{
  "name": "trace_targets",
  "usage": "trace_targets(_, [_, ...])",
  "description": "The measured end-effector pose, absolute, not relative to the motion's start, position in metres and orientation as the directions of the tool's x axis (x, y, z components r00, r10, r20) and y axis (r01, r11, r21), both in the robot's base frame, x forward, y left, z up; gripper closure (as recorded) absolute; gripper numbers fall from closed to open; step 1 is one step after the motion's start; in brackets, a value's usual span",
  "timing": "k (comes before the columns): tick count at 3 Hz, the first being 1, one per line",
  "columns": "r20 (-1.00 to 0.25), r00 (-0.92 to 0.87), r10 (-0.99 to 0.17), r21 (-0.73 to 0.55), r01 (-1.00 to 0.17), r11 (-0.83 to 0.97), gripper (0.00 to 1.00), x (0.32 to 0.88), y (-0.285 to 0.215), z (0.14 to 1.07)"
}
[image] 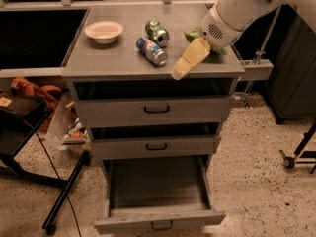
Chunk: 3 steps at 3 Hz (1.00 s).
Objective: Place redbull can into bottom drawer
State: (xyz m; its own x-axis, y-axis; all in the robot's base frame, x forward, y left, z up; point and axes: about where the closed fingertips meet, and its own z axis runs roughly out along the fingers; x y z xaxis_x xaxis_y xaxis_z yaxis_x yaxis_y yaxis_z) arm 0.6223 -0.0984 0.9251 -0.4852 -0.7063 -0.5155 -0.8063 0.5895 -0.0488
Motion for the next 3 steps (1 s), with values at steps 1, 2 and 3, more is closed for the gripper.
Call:
trace_targets(1, [-0.522,-0.529,-0.670,-0.035,-0.771,0.636,0.00,0.627,-0.098,0.923])
trace_targets(2, [-0.559,-0.560,-0.611,-0.021,-0.727,0.686,0.00,0.653,-0.081,0.914])
trace_targets(3, [-0.599,-0.562,-0.570,-0.017,-0.703,0.711,0.00,0.686,-0.061,0.906])
